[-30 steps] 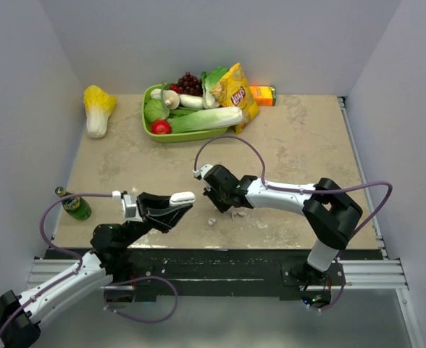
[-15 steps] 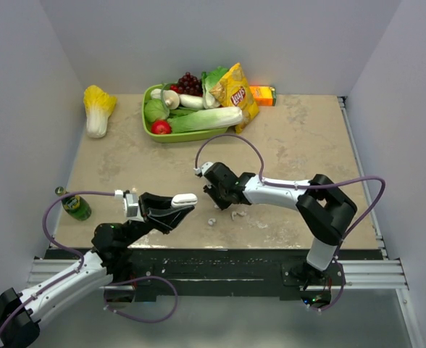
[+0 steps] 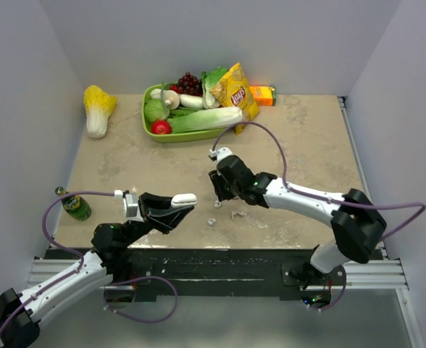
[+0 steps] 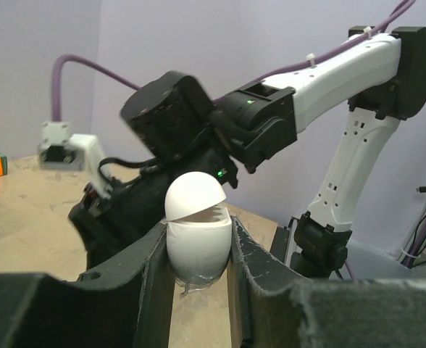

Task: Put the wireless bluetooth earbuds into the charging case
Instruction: Move the earbud to the center of the board.

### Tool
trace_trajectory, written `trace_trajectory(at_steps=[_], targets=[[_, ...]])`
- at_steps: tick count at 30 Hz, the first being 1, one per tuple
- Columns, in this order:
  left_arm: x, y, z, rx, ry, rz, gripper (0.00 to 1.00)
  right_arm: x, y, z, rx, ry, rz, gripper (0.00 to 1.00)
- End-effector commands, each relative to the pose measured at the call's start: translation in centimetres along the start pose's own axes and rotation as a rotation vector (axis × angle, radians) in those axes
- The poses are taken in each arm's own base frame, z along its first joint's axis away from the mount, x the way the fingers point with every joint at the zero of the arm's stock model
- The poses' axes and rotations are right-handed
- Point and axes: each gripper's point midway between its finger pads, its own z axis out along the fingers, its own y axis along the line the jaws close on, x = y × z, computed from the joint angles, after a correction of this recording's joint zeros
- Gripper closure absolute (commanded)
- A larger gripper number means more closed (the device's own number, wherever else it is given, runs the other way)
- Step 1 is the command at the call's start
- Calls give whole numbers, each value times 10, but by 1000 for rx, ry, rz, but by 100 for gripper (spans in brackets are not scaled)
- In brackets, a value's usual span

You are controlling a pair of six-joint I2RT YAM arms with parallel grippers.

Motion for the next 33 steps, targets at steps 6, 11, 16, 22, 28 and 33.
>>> trace_trajectory(at_steps=[6, 11, 16, 22, 28, 33], targets=[[-10, -3, -1, 7, -57, -15, 100, 3, 19, -16, -130, -157, 518, 58], [-9, -2, -2, 5, -60, -23, 100, 16, 17, -3, -118, -151, 557, 60], [-6, -1, -4, -1, -57, -28, 100, 17, 16, 6, -103, -149, 544, 60], [-5, -1, -5, -3, -58, -24, 100, 22, 8, 20, -68, -134, 555, 60], [-3, 1, -6, -6, -53, -25, 100, 27, 1, 27, -45, -122, 561, 61], [-1, 1, -7, -6, -51, -28, 100, 32, 2, 33, -41, -103, 551, 62]])
